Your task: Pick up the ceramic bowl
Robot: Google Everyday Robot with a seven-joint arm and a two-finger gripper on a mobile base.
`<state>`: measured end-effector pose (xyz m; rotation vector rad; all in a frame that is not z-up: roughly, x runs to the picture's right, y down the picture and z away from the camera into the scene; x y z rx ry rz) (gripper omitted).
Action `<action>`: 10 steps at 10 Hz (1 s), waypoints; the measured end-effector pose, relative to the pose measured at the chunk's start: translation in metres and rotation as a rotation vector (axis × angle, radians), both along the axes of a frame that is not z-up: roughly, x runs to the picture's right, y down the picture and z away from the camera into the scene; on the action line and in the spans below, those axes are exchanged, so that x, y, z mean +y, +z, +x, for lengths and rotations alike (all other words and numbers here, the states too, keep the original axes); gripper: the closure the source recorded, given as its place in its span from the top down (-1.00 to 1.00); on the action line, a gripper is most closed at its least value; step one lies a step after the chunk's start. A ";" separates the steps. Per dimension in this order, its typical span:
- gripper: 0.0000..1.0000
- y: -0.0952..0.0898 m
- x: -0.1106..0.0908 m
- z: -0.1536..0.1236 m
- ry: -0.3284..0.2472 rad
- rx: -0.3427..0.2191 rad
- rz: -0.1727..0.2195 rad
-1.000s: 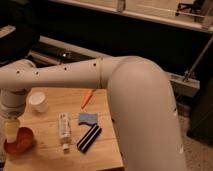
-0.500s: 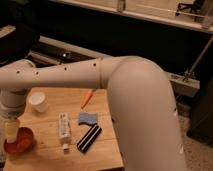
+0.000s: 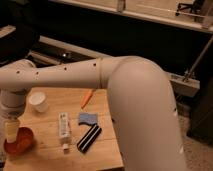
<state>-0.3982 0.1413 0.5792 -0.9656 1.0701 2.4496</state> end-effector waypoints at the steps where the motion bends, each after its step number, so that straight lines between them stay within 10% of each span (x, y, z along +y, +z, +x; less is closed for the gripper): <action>1: 0.60 0.000 0.000 0.000 0.000 0.000 0.000; 10: 0.60 0.002 0.001 -0.003 -0.007 -0.002 -0.018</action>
